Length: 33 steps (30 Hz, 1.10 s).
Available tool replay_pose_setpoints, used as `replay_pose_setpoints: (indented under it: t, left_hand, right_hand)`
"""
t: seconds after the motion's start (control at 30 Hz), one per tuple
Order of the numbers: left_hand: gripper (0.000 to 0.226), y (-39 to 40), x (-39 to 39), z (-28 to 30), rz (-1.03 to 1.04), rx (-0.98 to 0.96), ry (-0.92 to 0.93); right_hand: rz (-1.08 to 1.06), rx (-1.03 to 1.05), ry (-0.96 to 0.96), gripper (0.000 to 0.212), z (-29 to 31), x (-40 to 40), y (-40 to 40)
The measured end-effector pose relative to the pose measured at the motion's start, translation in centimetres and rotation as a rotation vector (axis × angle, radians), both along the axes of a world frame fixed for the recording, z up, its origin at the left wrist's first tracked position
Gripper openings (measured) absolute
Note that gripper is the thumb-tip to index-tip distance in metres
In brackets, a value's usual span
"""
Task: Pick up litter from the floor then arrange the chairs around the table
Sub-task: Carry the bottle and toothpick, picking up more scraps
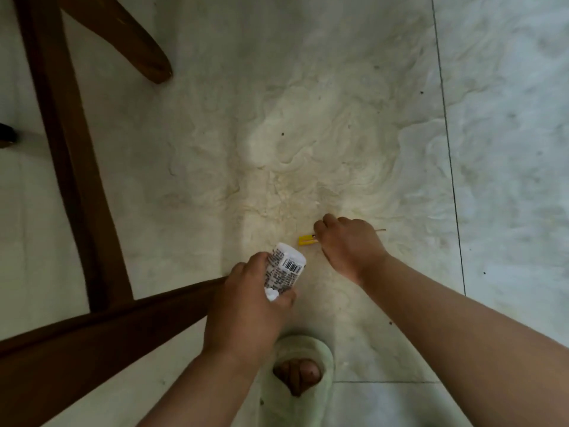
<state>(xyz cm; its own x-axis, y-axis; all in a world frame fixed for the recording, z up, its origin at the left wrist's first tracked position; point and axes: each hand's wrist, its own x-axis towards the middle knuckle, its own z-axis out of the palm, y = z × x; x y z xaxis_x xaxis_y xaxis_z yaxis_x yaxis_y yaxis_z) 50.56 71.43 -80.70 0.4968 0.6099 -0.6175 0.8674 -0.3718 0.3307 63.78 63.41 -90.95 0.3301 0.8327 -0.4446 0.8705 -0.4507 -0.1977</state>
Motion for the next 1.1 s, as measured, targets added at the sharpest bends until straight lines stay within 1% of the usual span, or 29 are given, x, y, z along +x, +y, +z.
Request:
replay_pose_setpoints:
  t: [0.07,0.13,0.17,0.23,0.33,0.4,0.57,0.7,0.77,0.9,1.03,1.1]
  left_hand:
    - [0.037,-0.1,0.1,0.1,-0.008,0.000,0.009]
    - [0.037,-0.2,0.3,0.5,-0.018,0.010,0.017]
    - [0.036,-0.2,0.5,0.8,-0.027,0.018,0.017]
    - [0.035,-0.5,0.9,1.9,-0.044,0.032,0.017]
    - [0.036,-1.4,2.4,4.9,-0.091,0.044,0.010]
    - [0.038,-2.2,3.7,7.5,-0.134,0.050,-0.006]
    - [0.042,-5.8,8.6,16.3,-0.278,0.051,-0.030]
    - [0.047,-10.2,13.5,25.4,-0.436,0.084,-0.077]
    - [0.047,-12.7,15.8,29.9,-0.495,0.104,-0.104]
    - [0.052,-18.5,20.7,39.1,-0.612,0.131,-0.185]
    - [0.056,-25.9,24.8,48.8,-0.763,0.151,-0.256]
    - [0.057,-29.5,26.1,52.8,-0.843,0.154,-0.301]
  right_hand:
    - [-0.040,-0.009,-0.006,0.030,0.5,-0.1,0.1]
    - [-0.149,0.020,0.068,0.013,1.0,-0.2,-0.3]
    - [-0.217,0.013,0.112,0.010,1.1,-0.2,-0.7]
    - [-0.367,0.008,0.175,0.015,2.7,-0.2,-1.8]
    - [-0.606,0.073,0.217,0.016,7.2,0.9,-5.0]
    - [-0.705,0.132,0.264,0.016,10.5,1.7,-7.5]
    - [-0.929,0.392,0.305,0.015,21.2,4.6,-14.3]
    - [-1.067,0.566,0.282,0.009,31.5,7.4,-20.3]
    - [-1.123,0.615,0.247,0.011,36.4,8.6,-23.1]
    - [-1.264,0.717,0.189,0.025,46.6,11.0,-29.5]
    - [-1.401,0.779,0.155,0.025,56.5,12.4,-36.7]
    - [-1.454,0.814,0.142,0.025,60.4,12.6,-39.7]
